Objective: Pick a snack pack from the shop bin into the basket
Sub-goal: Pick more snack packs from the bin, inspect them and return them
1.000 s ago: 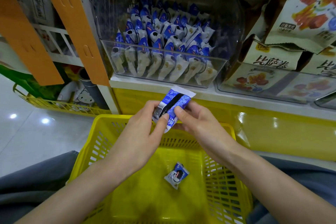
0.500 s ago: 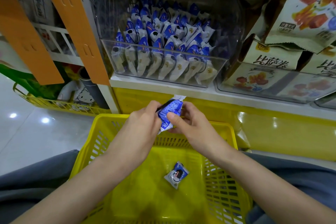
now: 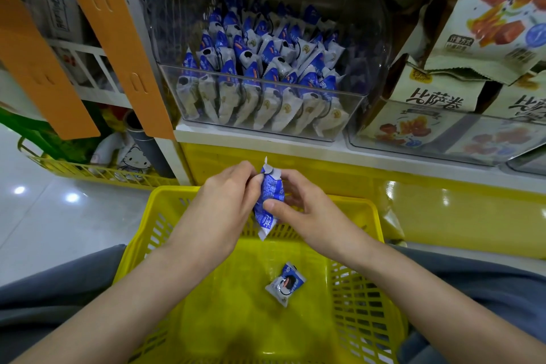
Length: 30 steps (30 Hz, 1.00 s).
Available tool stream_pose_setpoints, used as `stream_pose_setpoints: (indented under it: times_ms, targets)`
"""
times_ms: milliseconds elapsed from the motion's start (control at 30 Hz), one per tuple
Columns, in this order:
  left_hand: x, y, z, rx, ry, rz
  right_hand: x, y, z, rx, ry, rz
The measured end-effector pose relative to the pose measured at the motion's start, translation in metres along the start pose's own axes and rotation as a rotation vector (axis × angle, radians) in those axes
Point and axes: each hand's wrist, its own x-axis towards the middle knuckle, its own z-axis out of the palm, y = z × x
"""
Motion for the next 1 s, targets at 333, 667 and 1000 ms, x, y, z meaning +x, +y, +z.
stream_pose_setpoints:
  times_ms: [333,667,1000]
  targets:
    - [-0.003,0.006,0.008,-0.040,-0.052,-0.025,0.002,0.007,-0.001,0.075,0.125,0.021]
    - [0.000,0.016,0.008,-0.536,-0.095,-0.257,0.000,0.012,-0.003,-0.311,0.277,-0.128]
    - [0.012,0.010,0.007,-0.890,0.076,-0.450,0.003,0.007,-0.001,0.250,0.179,0.196]
